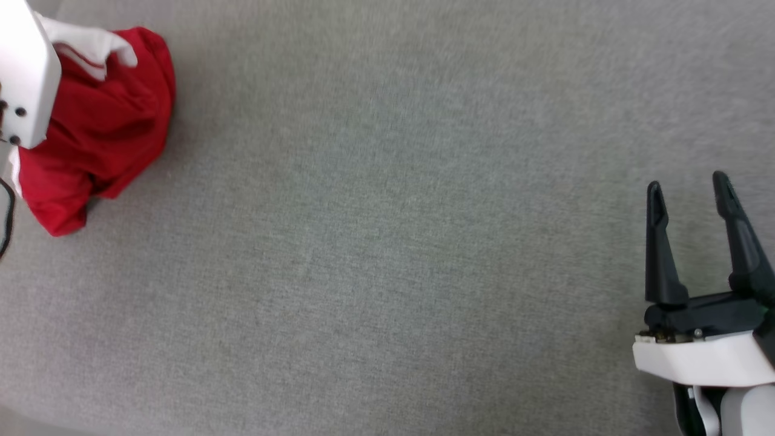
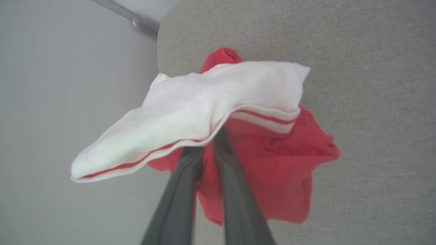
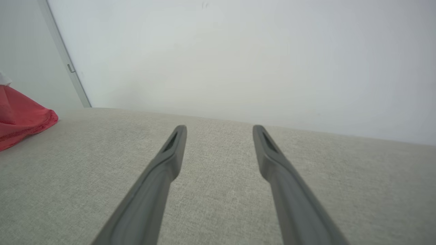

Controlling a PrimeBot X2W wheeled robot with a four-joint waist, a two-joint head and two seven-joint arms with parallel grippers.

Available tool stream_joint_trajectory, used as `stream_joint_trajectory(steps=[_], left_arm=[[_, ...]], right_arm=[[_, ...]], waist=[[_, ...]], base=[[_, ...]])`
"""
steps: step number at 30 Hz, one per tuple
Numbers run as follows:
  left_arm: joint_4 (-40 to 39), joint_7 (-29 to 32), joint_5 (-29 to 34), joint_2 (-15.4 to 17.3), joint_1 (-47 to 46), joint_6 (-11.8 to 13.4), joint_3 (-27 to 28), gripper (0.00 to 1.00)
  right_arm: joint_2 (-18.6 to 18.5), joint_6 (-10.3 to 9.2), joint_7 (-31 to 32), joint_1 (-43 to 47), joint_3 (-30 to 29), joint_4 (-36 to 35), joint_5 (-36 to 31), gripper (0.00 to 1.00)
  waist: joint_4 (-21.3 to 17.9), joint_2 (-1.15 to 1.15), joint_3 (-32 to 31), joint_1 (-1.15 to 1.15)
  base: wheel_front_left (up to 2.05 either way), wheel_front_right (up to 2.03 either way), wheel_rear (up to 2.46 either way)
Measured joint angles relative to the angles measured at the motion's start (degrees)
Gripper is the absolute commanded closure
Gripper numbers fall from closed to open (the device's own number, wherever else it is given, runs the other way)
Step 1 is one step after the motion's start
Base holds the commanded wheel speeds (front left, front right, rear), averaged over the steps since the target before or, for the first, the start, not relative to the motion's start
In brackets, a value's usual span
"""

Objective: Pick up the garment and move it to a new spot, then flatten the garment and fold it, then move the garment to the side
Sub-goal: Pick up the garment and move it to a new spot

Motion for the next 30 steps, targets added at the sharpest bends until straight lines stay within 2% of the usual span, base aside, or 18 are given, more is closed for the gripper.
stream_joint_trajectory(steps=[3,9,17,30], left_arm=[[-3.8,1.0,0.2,1.2,-2.7,0.0,-2.3,1.00],[-11.0,3.7,0.6,-0.3,-8.5,0.0,-7.9,1.00],[-16.0,4.4,-1.1,-7.5,-15.3,0.0,-15.7,1.00],[-16.9,-0.7,-5.6,-22.1,-20.0,0.0,-28.5,1.00]], right_arm=[[0.0,0.00,0.0,0.8,0.3,0.8,1.2,0.00],[0.0,0.00,0.0,2.5,0.7,2.3,3.5,0.00],[0.0,0.00,0.0,4.0,0.7,3.5,5.4,0.00],[-0.1,0.00,0.0,4.6,0.1,3.6,8.0,0.00]], waist=[[-0.7,0.00,-2.7,0.00],[-4.1,0.00,-7.0,0.00],[-11.4,0.00,-10.6,0.00],[-24.9,0.00,-11.4,-0.01]], base=[[0.00,0.00,0.00],[0.00,0.00,0.00],[0.00,0.00,0.00],[0.00,0.00,0.00]])
